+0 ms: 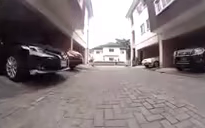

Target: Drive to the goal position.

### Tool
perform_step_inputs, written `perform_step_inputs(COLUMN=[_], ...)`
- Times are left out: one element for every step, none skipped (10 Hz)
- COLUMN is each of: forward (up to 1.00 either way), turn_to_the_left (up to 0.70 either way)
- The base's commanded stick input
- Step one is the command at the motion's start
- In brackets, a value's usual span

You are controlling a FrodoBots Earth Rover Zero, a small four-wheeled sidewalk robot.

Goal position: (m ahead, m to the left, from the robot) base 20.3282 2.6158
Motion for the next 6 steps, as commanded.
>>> perform_step_inputs(forward=[0.7,0.7,0.7,0.7,0.7,0.7], turn_to_the_left=[0.0,0.0,0.0,0.0,0.0,0.0])
